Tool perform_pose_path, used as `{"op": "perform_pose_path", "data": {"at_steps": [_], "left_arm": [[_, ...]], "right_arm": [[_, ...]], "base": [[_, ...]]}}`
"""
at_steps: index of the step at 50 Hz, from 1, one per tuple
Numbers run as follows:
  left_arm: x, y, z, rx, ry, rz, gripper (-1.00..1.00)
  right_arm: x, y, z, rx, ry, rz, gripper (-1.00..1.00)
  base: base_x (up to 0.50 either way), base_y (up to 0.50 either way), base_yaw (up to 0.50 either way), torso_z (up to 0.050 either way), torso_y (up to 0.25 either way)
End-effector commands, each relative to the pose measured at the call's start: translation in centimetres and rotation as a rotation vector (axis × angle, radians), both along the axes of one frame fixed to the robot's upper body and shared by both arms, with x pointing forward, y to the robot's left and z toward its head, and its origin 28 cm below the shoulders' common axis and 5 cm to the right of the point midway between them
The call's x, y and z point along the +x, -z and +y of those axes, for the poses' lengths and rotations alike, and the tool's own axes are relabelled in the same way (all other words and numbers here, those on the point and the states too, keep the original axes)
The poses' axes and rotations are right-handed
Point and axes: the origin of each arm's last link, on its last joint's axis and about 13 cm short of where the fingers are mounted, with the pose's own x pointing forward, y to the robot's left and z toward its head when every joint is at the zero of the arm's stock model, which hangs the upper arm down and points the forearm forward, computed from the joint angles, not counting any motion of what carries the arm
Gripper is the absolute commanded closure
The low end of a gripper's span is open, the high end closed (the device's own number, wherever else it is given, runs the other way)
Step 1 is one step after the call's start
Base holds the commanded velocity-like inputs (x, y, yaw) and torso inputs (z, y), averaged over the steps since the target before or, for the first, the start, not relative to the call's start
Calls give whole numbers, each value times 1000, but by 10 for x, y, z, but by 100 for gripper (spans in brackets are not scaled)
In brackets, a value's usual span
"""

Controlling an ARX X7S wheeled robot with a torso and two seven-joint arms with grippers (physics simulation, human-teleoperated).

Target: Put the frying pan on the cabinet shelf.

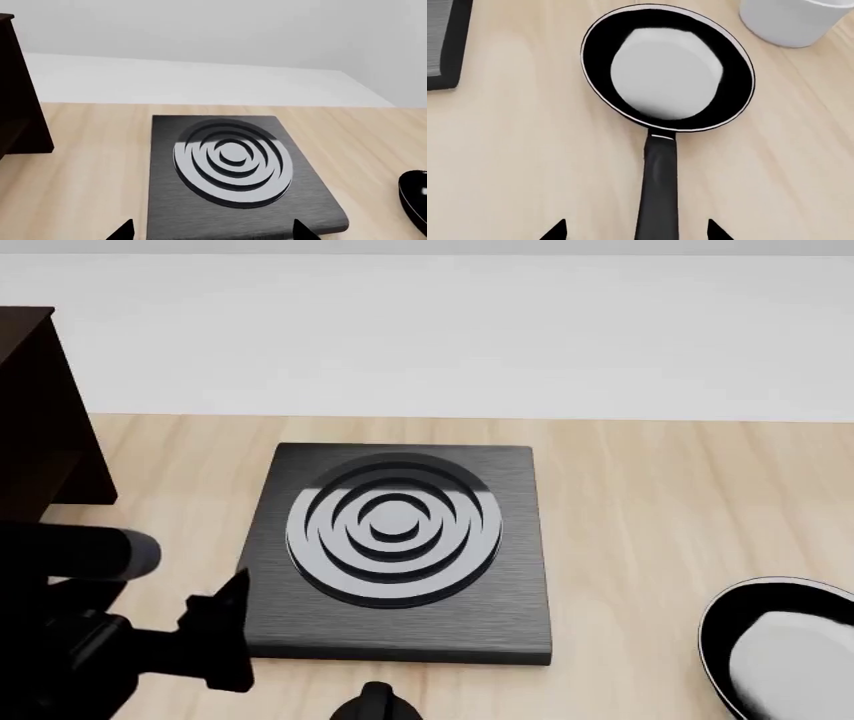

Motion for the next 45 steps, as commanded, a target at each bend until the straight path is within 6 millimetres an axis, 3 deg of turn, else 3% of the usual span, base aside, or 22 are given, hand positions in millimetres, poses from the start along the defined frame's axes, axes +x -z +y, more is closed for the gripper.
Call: {"op": "perform_pose_path", "data": {"at_steps": [1, 12, 31, 45], "left_arm": [[-1, 0, -1, -5, -2, -2, -100], [-2, 0, -2, -15, 9, 3, -100], [-2, 2, -4, -17, 27, 9, -100], [-2, 2, -4, -13, 29, 11, -100]], "right_arm": [[3, 16, -3, 4, -9, 55, -100], [3, 17, -12, -6, 13, 83, -100], [-1, 43, -17, 68, 53, 103, -100], [8, 42, -19, 93, 61, 101, -100]], "base": [[0, 6, -10, 0, 0], [0, 5, -7, 0, 0], [0, 5, -7, 0, 0], [0, 5, -8, 0, 0]]}}
